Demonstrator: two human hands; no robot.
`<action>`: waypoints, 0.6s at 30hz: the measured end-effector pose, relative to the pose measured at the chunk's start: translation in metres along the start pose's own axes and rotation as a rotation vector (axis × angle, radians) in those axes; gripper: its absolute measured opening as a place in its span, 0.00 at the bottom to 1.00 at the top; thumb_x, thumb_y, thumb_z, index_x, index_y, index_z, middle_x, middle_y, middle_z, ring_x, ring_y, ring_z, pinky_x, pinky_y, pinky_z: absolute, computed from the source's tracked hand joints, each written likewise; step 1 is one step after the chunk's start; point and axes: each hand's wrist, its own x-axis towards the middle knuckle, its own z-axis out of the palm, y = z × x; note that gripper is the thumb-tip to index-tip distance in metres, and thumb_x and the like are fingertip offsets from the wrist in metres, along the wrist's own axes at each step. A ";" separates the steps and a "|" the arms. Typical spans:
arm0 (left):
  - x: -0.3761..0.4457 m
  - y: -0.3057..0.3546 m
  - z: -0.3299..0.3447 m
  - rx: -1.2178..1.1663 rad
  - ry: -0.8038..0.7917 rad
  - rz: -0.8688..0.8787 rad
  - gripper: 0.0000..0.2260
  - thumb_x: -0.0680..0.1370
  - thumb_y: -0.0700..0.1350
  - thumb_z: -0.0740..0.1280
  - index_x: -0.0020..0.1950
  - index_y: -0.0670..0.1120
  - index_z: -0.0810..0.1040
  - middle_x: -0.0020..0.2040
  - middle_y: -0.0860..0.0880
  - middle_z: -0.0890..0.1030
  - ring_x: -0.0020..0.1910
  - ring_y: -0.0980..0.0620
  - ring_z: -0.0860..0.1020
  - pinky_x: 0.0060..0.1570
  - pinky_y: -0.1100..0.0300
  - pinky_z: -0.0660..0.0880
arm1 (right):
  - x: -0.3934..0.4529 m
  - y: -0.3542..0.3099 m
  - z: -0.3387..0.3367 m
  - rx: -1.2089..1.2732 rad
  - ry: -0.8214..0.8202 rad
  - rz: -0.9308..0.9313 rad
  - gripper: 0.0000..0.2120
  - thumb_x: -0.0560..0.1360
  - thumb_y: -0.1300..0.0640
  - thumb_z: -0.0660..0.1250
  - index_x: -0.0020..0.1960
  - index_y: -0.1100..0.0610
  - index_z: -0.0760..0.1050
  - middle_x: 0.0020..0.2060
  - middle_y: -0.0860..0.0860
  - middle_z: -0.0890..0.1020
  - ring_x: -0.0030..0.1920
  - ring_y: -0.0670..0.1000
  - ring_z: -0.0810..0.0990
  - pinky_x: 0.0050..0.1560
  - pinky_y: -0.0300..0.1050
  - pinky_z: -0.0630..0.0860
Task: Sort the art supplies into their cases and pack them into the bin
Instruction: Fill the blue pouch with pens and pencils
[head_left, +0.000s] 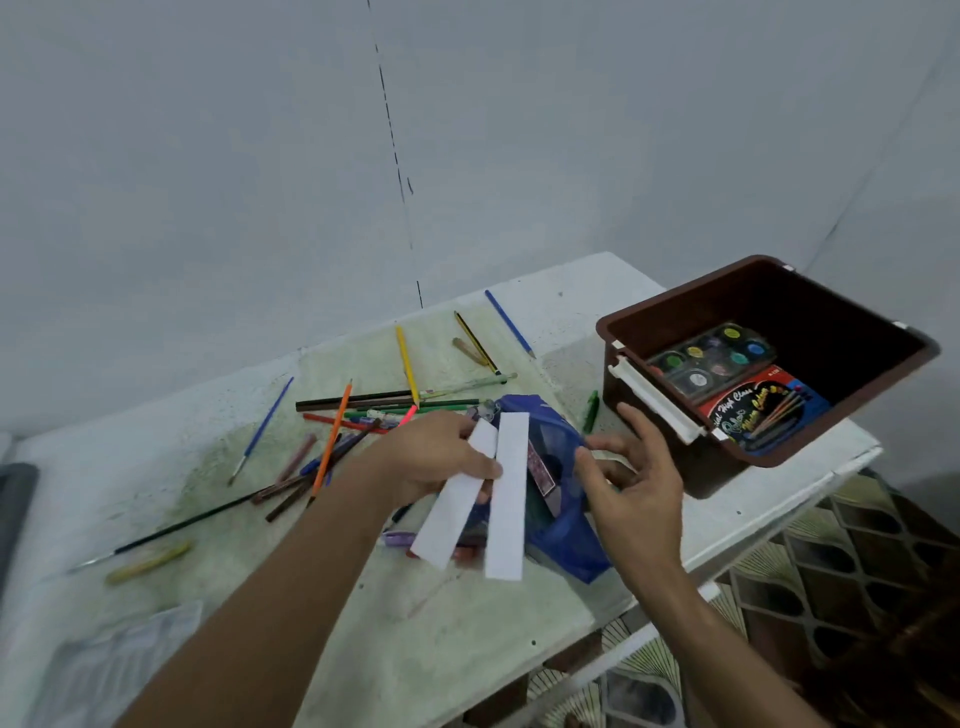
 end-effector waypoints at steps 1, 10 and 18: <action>0.003 0.003 0.005 -0.011 -0.027 -0.012 0.13 0.74 0.31 0.68 0.58 0.36 0.76 0.44 0.41 0.83 0.32 0.50 0.82 0.32 0.59 0.78 | 0.000 0.002 -0.001 -0.008 0.007 0.003 0.26 0.74 0.64 0.69 0.70 0.54 0.67 0.46 0.51 0.81 0.40 0.48 0.83 0.41 0.39 0.80; 0.008 0.007 0.011 0.072 -0.089 -0.092 0.17 0.73 0.31 0.69 0.61 0.34 0.73 0.44 0.40 0.82 0.28 0.51 0.81 0.28 0.61 0.76 | 0.006 0.006 -0.010 -0.005 0.091 0.034 0.24 0.74 0.64 0.69 0.68 0.54 0.68 0.47 0.52 0.80 0.42 0.47 0.82 0.40 0.36 0.78; 0.039 0.017 0.035 -0.076 0.242 0.075 0.10 0.70 0.42 0.70 0.48 0.40 0.75 0.48 0.40 0.82 0.45 0.43 0.82 0.45 0.48 0.79 | 0.000 0.007 0.001 -0.033 -0.036 0.035 0.26 0.73 0.64 0.70 0.69 0.52 0.67 0.46 0.50 0.81 0.42 0.49 0.83 0.44 0.41 0.80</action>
